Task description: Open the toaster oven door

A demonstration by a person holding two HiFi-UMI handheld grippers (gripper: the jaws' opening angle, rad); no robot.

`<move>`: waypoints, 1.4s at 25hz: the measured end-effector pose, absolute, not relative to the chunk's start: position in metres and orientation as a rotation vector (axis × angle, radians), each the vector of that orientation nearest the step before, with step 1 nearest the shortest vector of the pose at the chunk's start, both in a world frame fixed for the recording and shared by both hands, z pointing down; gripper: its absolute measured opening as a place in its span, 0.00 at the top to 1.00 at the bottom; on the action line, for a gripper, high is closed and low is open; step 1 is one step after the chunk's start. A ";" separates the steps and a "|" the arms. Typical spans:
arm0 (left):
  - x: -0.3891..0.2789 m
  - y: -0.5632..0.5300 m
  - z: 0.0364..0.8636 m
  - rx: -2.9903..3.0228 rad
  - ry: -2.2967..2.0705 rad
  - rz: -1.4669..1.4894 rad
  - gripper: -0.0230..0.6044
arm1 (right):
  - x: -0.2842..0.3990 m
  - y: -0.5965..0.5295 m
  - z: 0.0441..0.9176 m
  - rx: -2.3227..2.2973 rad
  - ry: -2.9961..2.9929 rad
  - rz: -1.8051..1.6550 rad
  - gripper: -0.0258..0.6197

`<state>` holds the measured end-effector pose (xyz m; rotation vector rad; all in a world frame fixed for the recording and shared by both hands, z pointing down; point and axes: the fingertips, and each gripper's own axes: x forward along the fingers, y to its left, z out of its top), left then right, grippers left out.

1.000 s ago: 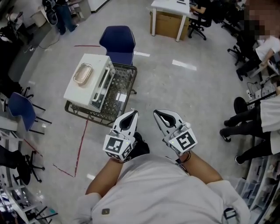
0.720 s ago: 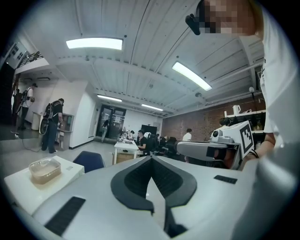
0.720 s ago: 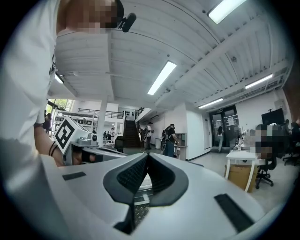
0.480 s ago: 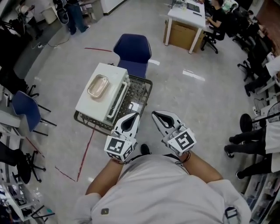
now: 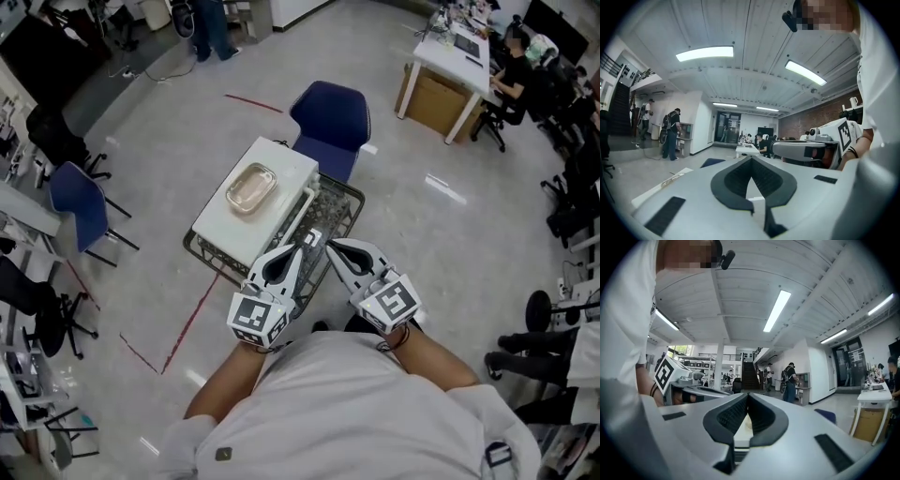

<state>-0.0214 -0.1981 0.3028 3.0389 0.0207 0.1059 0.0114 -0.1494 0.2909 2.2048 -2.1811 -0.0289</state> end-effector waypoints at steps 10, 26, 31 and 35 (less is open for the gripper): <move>-0.018 -0.262 0.317 3.043 -0.326 0.132 0.94 | 0.024 -0.230 0.303 1.924 -2.442 -0.012 0.93; 0.031 -0.331 0.335 2.894 -0.952 0.202 0.94 | 0.085 -0.324 0.327 1.283 -2.761 0.012 0.93; 0.031 -0.340 0.342 2.828 -1.101 0.230 0.94 | 0.087 -0.336 0.336 1.096 -2.795 0.038 0.93; 0.034 -0.345 0.358 2.787 -1.139 0.274 0.94 | 0.093 -0.338 0.351 1.005 -2.784 0.031 0.93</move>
